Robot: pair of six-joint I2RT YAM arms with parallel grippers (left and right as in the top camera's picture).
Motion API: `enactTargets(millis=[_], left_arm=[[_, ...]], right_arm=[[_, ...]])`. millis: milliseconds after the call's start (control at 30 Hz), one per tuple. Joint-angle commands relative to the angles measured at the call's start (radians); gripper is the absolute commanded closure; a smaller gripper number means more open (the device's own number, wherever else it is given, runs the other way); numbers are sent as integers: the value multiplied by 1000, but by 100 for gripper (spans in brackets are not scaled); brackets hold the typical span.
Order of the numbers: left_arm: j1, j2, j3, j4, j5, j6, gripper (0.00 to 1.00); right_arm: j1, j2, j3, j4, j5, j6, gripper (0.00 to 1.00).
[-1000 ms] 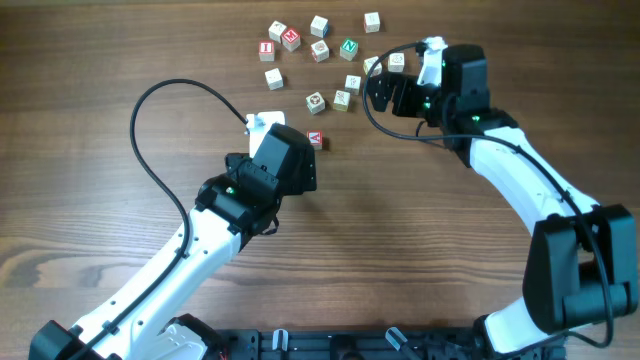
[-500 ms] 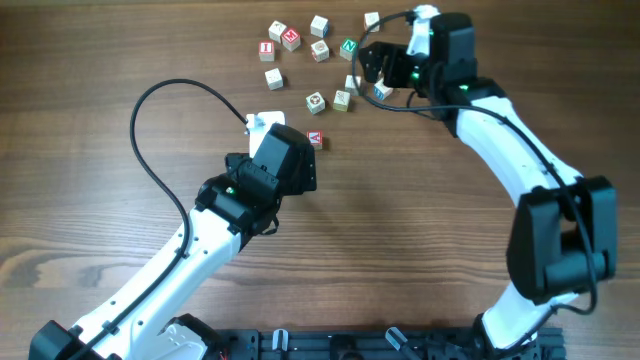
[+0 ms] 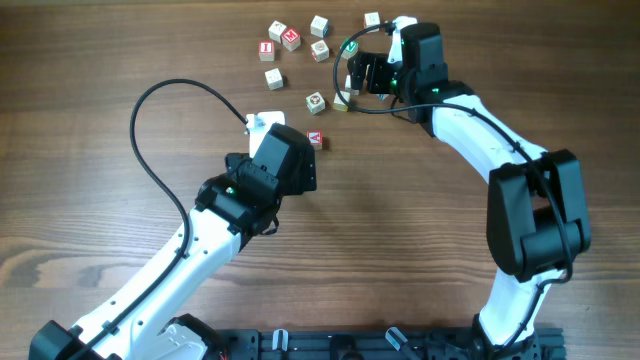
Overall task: Form a horizontal line
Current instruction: 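Raise the right arm and reach toward the block cluster, then lower the right gripper toward a white block near the cluster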
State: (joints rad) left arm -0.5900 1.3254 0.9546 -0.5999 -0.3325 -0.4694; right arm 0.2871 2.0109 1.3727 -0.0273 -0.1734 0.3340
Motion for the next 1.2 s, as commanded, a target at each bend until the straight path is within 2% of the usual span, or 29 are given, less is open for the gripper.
enactTargets(millis=[0, 667, 967, 1167], left_arm=[[-1, -16, -3, 0, -17, -6, 0], [-1, -16, -3, 0, -17, -6, 0], [-1, -16, -3, 0, -17, -6, 0], [-1, -16, -3, 0, -17, -6, 0]], right_arm=[[0, 48, 24, 32, 27, -7, 0], [0, 167, 86, 100, -6, 6, 0], [0, 238, 87, 116, 36, 10, 1], [-8, 238, 87, 53, 113, -36, 2]])
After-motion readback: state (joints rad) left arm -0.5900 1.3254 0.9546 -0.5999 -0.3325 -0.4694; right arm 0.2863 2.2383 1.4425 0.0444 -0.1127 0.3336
